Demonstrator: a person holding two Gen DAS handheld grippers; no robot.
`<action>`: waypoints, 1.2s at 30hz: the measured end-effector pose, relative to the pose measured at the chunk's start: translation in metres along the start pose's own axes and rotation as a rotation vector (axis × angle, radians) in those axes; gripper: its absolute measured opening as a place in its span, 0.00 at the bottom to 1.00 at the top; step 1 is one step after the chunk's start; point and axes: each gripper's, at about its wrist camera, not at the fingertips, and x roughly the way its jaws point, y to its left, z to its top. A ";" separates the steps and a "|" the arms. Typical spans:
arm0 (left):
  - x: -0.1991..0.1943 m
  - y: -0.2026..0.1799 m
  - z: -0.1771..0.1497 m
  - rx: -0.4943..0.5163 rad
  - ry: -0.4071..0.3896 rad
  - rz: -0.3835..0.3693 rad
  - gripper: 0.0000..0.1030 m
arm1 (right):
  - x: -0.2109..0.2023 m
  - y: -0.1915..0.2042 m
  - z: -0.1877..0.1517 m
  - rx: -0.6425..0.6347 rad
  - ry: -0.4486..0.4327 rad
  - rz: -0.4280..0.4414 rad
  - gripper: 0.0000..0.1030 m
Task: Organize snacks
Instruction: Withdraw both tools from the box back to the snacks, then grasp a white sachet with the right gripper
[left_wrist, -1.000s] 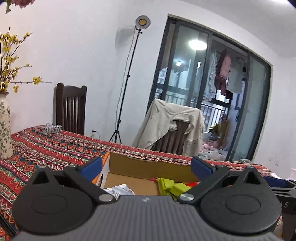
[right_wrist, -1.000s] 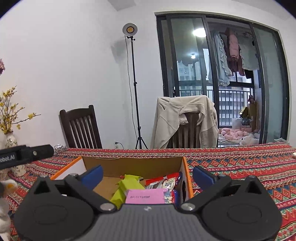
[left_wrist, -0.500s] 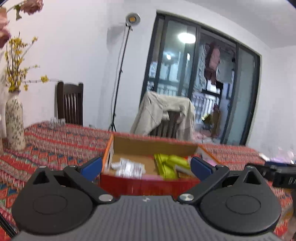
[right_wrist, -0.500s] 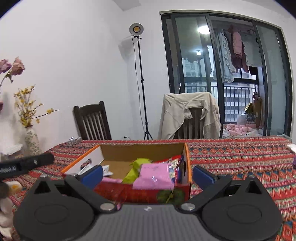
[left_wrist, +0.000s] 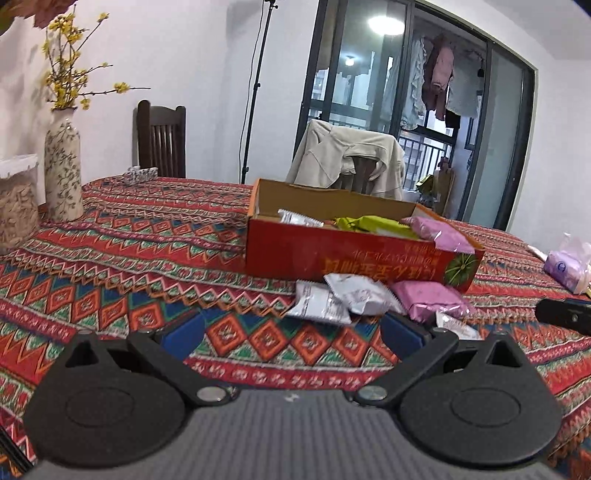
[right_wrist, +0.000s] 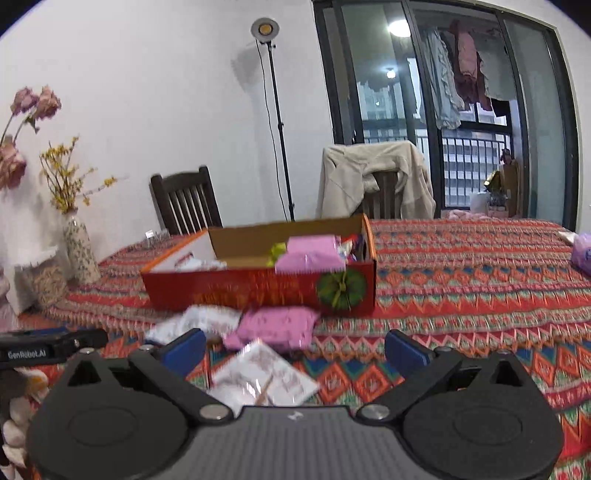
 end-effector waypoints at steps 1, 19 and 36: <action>-0.001 0.000 -0.002 -0.003 0.000 0.005 1.00 | -0.002 0.002 -0.003 -0.007 0.007 -0.008 1.00; -0.001 -0.006 -0.012 0.013 -0.041 0.022 1.00 | 0.014 0.036 -0.027 -0.073 0.147 0.007 1.00; -0.002 0.003 -0.012 -0.032 -0.041 -0.028 1.00 | 0.037 0.071 -0.035 -0.217 0.153 -0.033 0.35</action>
